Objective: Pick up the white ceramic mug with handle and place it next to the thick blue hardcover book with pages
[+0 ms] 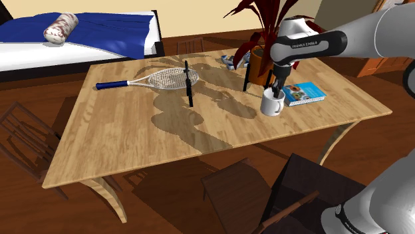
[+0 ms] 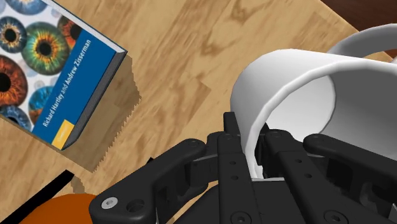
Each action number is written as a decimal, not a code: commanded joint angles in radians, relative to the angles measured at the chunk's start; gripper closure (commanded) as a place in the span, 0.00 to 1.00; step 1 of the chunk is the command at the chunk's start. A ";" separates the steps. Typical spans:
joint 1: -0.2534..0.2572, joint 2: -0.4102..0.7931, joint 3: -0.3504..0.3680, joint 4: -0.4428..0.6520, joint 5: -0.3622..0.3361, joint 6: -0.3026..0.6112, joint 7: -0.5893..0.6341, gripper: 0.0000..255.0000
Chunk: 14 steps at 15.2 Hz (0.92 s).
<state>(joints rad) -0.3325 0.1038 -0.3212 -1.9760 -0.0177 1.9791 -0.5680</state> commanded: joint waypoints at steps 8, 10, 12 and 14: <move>-0.004 0.056 0.002 -0.070 0.019 0.124 -0.008 1.00; -0.004 0.056 0.002 -0.070 0.019 0.124 -0.008 1.00; -0.004 0.056 0.002 -0.070 0.019 0.124 -0.008 1.00; -0.004 0.056 0.002 -0.070 0.019 0.124 -0.008 1.00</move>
<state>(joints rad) -0.3364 0.1597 -0.3187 -2.0463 0.0011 2.1031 -0.5763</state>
